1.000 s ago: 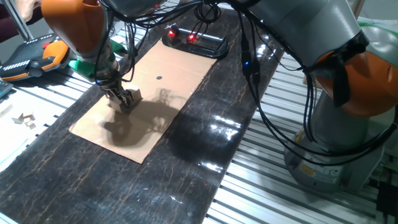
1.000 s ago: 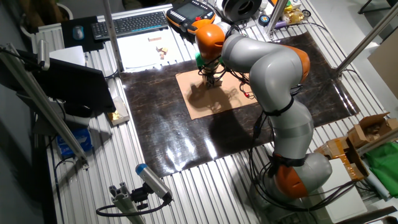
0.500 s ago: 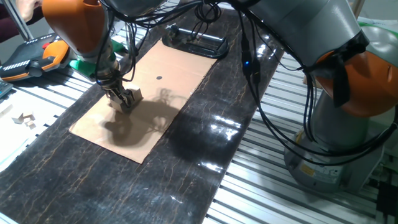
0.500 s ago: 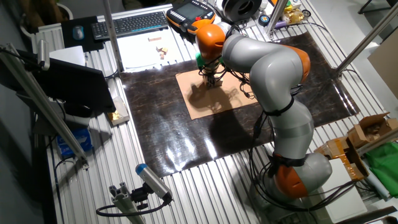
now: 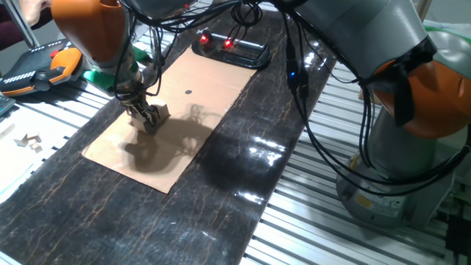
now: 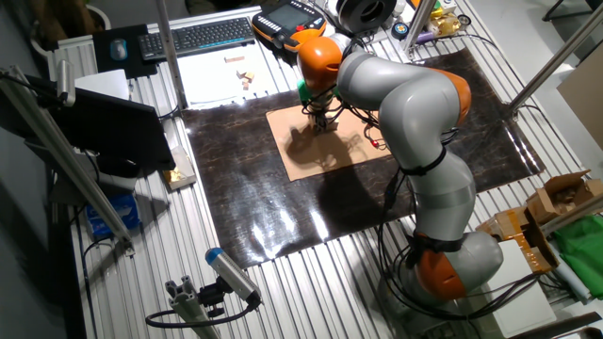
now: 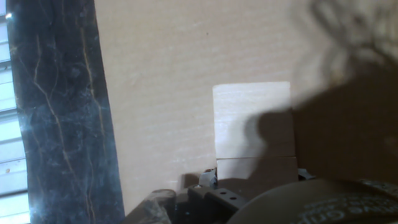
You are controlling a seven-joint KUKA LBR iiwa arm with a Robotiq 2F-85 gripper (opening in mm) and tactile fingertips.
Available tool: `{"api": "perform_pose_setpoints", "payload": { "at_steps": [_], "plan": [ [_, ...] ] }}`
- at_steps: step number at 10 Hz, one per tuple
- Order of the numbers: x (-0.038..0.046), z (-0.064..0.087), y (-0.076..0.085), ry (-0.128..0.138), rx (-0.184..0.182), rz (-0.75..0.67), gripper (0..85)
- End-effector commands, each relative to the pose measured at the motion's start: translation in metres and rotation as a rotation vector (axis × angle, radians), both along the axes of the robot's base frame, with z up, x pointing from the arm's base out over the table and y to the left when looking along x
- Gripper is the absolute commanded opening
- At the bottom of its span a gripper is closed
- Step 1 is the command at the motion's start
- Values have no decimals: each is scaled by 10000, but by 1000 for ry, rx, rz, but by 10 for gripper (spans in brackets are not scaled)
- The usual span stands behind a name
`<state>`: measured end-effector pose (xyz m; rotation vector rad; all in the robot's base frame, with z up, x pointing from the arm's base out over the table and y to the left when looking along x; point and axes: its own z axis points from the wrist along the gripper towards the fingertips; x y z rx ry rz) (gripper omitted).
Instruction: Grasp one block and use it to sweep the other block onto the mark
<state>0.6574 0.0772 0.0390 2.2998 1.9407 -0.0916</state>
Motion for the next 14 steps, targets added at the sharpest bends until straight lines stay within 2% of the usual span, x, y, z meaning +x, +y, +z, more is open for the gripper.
{"api": "perform_pose_setpoints", "payload": {
  "at_steps": [1, 10, 11, 14],
  "plan": [
    [-2, -3, -5, 0, 0, 0, 7],
    [-11, -16, -28, -1, 4, 3, 7],
    [-11, -16, -28, 1, -3, 3, 7],
    [-11, -16, -28, 3, 17, -6, 7]
  ]
}}
